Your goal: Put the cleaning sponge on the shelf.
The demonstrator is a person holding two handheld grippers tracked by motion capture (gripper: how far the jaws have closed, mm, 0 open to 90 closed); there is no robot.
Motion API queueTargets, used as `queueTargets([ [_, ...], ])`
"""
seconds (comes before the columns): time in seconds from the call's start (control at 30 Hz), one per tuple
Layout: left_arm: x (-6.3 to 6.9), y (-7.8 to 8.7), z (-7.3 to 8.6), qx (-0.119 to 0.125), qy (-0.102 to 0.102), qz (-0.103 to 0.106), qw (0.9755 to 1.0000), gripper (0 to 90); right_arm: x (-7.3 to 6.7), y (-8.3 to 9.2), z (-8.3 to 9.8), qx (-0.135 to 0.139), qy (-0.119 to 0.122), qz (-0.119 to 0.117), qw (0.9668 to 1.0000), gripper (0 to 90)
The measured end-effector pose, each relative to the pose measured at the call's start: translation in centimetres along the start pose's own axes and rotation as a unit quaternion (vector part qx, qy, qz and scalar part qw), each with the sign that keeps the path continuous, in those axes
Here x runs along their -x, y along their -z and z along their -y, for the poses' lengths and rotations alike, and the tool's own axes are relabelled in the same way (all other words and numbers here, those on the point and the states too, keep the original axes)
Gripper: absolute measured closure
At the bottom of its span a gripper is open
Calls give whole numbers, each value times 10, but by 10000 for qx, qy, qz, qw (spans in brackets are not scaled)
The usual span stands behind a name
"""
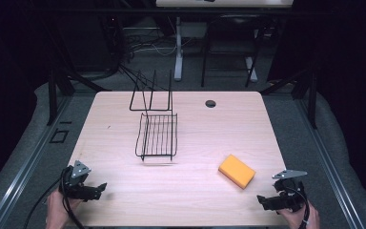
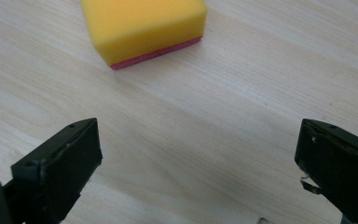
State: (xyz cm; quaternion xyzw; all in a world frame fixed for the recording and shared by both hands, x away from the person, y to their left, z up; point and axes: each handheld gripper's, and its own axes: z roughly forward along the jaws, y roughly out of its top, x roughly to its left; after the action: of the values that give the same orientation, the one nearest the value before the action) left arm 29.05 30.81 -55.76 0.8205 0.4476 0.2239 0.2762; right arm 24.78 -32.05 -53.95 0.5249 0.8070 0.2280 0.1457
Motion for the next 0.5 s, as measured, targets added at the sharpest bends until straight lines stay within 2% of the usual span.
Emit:
queueTargets([
  [0.23,-1,1,-1,20,32,40,10000,0,-3,1,-2,25,152,-72,9999,8],
  [0.37,1,0,-2,-23,-30,51,10000,0,-5,1,-2,-103,288,-149,9994,8],
  [0.5,2,0,-2,-70,-69,66,9999,0,-7,0,-4,-107,373,-148,9991,10],
])
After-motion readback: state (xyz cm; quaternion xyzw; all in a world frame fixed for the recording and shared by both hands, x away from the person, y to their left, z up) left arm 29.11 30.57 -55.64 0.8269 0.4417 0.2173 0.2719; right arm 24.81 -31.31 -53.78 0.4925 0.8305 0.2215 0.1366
